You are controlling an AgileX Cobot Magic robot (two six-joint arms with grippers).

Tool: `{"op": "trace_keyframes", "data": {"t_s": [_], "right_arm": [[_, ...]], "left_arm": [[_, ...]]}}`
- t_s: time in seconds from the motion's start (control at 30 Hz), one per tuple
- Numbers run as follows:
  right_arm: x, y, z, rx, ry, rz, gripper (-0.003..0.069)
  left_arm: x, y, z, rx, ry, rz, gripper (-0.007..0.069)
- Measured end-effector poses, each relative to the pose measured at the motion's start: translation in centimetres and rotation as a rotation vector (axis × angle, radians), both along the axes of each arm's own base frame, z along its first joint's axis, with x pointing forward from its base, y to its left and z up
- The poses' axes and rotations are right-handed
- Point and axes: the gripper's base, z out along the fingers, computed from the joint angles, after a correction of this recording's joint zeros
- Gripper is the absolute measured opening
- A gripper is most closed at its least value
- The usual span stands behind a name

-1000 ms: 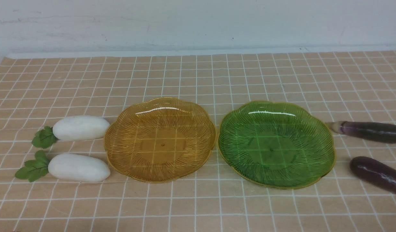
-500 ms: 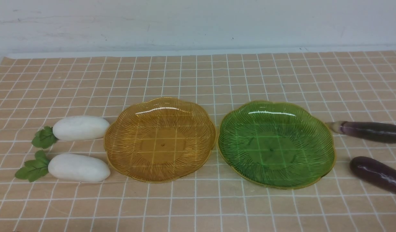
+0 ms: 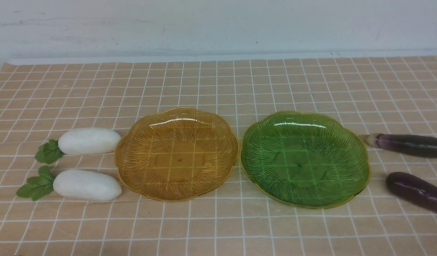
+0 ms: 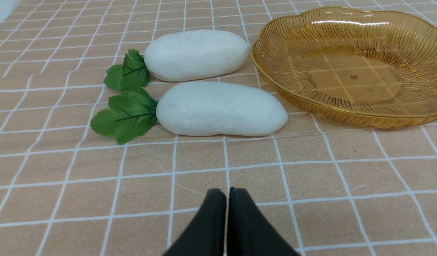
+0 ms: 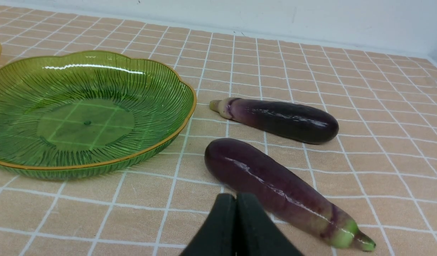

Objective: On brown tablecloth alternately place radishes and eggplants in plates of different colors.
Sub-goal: 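Put the eggplants into the green plate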

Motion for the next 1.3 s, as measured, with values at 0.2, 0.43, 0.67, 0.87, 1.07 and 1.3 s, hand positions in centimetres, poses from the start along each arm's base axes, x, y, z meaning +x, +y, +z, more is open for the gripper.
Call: {"op": "trace_keyframes", "data": {"t_s": [0.2,0.43,0.67,0.87,1.07,1.3], "right_arm": [[0.0,0.0,0.0,0.0,0.0,0.0,-0.0015],[0.0,0.2,0.0,0.119,-0.002,-0.005,-0.0015],[0.0,1.5,0.5,0.911,0.028,-0.031,-0.0015],[0.0,1.7,0.8,1.03,0.013,-0.019,-0.0015],[-0.9,1.8,6.4,0.886,-0.136,0.094,-0.0015],[1.4,2.4,12.2,0.426,0.174,0.143,-0.0014]], "left_arm": [[0.0,0.0,0.0,0.0,0.0,0.0,-0.0003],[0.0,-0.1,0.0,-0.057,0.004,0.006,-0.0003],[-0.1,-1.7,0.5,-0.807,0.082,0.053,-0.0003],[-0.1,-2.1,1.2,-1.115,0.083,0.056,-0.0003],[-0.5,-2.1,6.1,-0.982,-0.065,-0.044,-0.0003],[2.6,-3.1,8.8,-0.522,0.383,-0.092,-0.0003]]}}
